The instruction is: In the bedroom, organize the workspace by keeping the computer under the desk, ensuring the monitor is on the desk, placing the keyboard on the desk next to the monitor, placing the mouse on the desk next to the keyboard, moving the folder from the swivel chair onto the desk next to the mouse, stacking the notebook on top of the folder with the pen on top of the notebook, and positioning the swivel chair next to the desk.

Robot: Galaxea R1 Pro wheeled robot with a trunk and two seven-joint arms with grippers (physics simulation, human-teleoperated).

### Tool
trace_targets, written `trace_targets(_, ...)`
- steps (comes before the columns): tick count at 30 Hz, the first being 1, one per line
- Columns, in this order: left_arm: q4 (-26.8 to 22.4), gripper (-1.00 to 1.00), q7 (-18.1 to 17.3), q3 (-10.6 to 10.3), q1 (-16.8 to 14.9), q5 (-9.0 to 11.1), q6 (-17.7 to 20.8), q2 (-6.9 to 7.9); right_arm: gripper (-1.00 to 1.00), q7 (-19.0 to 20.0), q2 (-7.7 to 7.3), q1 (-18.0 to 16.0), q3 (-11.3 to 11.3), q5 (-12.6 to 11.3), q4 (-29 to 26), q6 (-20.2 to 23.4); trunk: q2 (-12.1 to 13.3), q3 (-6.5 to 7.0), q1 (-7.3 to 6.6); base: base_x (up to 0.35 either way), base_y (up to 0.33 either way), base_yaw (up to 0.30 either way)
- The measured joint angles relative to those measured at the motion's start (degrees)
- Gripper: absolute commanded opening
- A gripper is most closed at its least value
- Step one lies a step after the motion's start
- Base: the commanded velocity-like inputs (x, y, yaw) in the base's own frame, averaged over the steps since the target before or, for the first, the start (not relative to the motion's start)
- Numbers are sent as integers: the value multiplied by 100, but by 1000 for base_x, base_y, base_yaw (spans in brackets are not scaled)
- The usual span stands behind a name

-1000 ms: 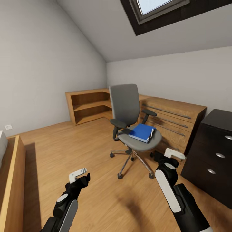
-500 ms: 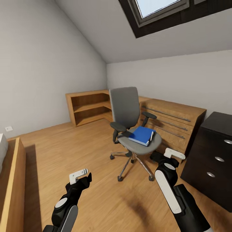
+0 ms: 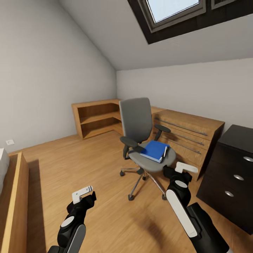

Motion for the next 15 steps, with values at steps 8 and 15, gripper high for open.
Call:
trace_targets(8, 72, 100, 17, -26, 0, 0, -11, -9, 100, -112, 41, 0, 116, 10, 0, -24, 321, 144, -176, 0, 0, -1)
trace_targets(15, 87, 100, 33, -90, -1, -7, -24, -9, 100, -311, 75, 1, 102, -6, 5, -184, 602, 269, -330, 0, 0, -192)
